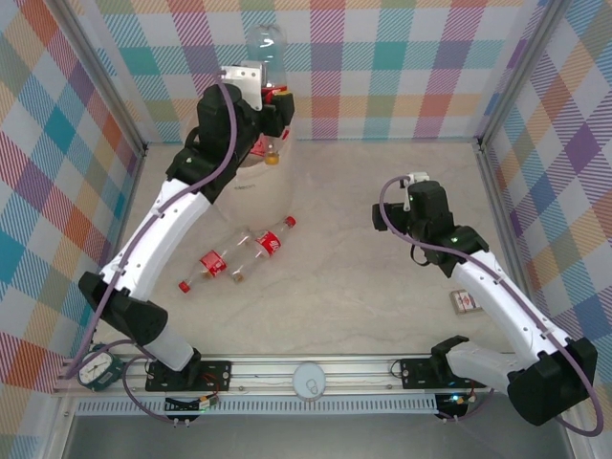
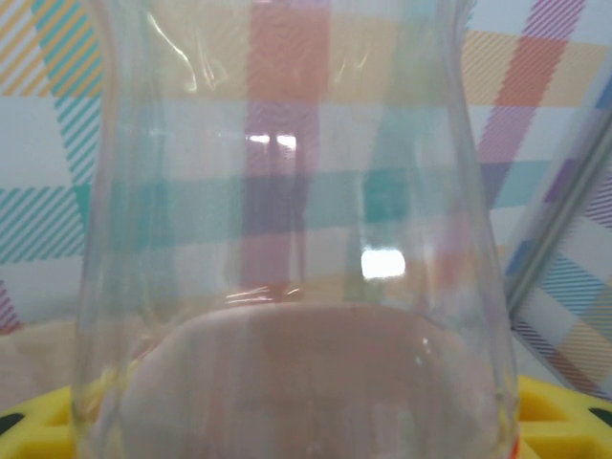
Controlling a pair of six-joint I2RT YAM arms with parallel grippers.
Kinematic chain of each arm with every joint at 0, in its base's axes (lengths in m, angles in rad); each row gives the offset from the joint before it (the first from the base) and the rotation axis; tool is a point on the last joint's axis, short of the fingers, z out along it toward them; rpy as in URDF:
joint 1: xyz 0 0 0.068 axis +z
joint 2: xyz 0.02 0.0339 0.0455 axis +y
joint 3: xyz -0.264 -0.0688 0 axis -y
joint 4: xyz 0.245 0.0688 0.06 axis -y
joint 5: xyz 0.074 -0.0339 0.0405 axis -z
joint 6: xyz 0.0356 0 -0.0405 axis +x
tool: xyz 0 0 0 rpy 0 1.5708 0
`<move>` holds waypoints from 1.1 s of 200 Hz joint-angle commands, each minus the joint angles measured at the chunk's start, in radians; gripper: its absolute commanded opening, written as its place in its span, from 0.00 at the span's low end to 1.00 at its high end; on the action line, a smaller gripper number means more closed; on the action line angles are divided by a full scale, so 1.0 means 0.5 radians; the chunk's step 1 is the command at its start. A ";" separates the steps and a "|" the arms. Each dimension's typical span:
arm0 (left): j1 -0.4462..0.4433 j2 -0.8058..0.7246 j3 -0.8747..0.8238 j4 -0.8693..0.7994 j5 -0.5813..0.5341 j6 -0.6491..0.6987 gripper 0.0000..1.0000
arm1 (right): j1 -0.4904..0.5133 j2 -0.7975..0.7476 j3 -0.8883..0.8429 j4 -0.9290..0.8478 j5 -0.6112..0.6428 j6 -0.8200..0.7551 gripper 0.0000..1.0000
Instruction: Put the plastic bottles in the bin
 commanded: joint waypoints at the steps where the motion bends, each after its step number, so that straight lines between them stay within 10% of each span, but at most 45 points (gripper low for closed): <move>1: 0.099 0.079 0.035 0.211 -0.170 0.131 0.55 | -0.013 -0.064 -0.013 0.024 0.005 0.018 1.00; 160: 0.490 0.398 -0.134 -0.007 -0.043 0.293 0.51 | -0.011 -0.018 -0.009 0.018 -0.064 -0.054 0.99; 220: 0.523 0.248 -0.359 -0.033 0.036 0.294 0.69 | -0.013 -0.023 -0.023 0.017 -0.064 -0.065 0.99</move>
